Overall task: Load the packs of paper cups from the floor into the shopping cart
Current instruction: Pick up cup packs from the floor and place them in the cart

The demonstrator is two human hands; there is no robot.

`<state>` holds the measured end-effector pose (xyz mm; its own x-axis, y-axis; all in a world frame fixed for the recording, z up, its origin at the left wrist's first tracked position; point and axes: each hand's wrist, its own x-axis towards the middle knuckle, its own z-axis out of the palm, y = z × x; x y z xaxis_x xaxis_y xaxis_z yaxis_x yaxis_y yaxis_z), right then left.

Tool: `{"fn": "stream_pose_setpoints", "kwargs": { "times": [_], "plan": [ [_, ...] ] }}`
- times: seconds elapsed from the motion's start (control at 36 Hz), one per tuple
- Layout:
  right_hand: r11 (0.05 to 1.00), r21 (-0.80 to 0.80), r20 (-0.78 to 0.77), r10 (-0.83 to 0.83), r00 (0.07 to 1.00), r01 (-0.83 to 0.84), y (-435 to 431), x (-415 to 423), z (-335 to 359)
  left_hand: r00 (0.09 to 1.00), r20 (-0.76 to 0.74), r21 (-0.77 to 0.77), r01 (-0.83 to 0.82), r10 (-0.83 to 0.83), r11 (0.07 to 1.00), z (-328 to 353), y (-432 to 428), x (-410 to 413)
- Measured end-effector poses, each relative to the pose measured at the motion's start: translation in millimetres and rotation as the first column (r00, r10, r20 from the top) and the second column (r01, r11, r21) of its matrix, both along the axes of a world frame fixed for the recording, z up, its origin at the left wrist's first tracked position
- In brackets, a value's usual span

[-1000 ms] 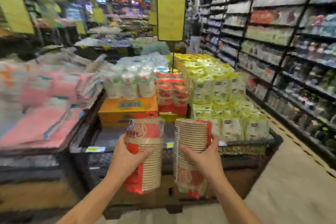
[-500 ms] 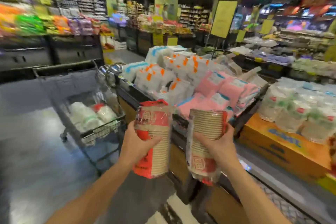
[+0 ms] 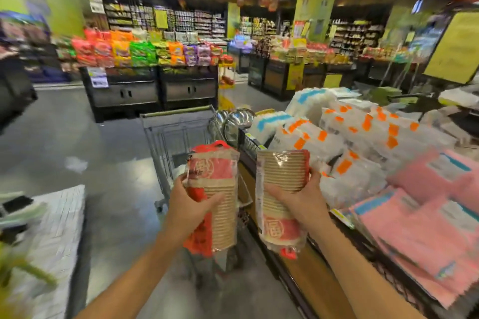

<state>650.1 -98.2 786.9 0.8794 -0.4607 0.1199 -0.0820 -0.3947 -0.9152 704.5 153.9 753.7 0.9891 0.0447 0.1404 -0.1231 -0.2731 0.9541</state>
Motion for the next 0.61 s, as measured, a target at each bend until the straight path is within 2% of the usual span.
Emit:
{"fn": "stream_pose_setpoints", "kwargs": {
  "times": [0.33, 0.61],
  "plan": [
    [0.969, 0.077, -0.004, 0.236, 0.972, -0.235, -22, 199, -15, 0.97, -0.073, -0.035, -0.237, 0.234, 0.971, -18, -9, 148],
    [0.936, 0.092, -0.071, 0.346, 0.936, -0.339, 6, 359, -42, 0.929, -0.227, -0.055, -0.313, 0.294, 0.948, -41, 22, 268]
  ]
}}
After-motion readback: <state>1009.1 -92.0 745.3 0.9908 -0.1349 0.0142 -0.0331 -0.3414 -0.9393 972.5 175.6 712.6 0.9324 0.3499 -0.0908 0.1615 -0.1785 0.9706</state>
